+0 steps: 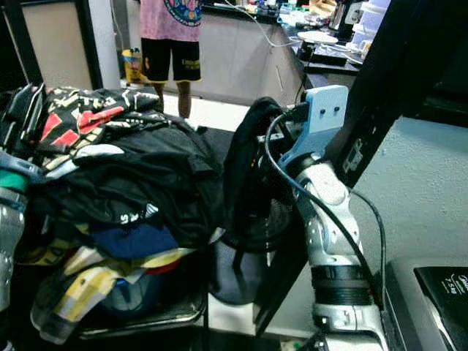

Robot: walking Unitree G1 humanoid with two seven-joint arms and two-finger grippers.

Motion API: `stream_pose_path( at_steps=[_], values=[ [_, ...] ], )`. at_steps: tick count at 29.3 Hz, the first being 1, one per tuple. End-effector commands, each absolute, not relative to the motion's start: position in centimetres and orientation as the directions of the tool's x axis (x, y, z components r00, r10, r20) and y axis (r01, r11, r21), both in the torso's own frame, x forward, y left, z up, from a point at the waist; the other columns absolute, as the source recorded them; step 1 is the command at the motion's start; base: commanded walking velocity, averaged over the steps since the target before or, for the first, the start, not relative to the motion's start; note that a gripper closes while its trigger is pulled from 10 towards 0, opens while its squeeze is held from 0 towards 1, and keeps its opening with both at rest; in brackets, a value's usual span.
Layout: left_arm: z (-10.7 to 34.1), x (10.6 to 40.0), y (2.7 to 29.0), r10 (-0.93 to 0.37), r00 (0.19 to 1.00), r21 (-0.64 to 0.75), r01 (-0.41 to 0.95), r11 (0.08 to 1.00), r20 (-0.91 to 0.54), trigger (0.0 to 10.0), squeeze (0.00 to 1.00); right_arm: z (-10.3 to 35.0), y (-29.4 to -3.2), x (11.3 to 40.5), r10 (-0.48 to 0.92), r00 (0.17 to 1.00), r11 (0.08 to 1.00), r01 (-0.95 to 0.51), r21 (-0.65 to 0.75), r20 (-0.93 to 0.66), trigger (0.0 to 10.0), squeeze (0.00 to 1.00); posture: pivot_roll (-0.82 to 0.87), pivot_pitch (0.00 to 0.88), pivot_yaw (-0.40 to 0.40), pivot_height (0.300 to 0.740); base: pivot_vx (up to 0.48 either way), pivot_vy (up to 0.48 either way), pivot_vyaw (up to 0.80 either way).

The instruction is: Clothes washing

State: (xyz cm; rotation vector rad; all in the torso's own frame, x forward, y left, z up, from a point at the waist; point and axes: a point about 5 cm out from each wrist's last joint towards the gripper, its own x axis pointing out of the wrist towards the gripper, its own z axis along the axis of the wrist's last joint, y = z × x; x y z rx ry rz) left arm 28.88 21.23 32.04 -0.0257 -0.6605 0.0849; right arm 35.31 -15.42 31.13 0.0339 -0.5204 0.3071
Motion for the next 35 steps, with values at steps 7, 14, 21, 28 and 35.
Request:
stream_pose_path(
  at_steps=[7, 14, 21, 28, 35],
  values=[
    [31.9, 29.1, 21.3, 0.105, 0.79, -0.063, -0.084, 0.994, 0.604, 10.0, 0.0, 31.3, -15.6, 35.3, 0.256, 0.829, 0.956, -0.292, -0.004, 0.497, 10.0, 0.0, 0.04, 0.039, -0.044, 0.74, 0.0, 0.0, -0.8],
    [32.1, 29.1, 22.2, 0.166, 0.779, -0.081, -0.147, 0.986, 0.605, 10.0, 0.0, 31.3, -15.7, 35.3, 0.248, 0.83, 0.959, -0.285, -0.002, 0.5, 10.0, 0.0, 0.04, 0.039, -0.043, 0.74, 0.0, 0.0, -0.8],
    [32.1, 29.2, 22.0, 0.167, 0.786, -0.077, -0.151, 0.985, 0.595, 10.0, 0.0, 31.3, -15.9, 35.2, 0.239, 0.834, 0.961, -0.277, 0.002, 0.498, 10.0, 0.0, 0.04, 0.04, -0.044, 0.74, 0.0, 0.0, -0.8],
    [31.7, 29.6, 20.2, 0.049, 0.815, -0.033, -0.037, 0.999, 0.578, 10.0, 0.0, 31.5, -16.2, 35.3, 0.222, 0.836, 0.966, -0.259, 0.005, 0.502, 10.0, 0.0, 0.04, 0.04, -0.041, 0.74, 0.0, 0.0, -0.8],
    [31.5, 29.7, 19.6, 0.017, 0.831, -0.037, 0.004, 0.999, 0.557, 10.0, 0.0, 31.7, -16.3, 35.3, 0.212, 0.835, 0.967, -0.254, 0.013, 0.508, 10.0, 0.0, 0.04, 0.04, -0.04, 0.74, 0.0, 0.0, -0.8]
  ],
)
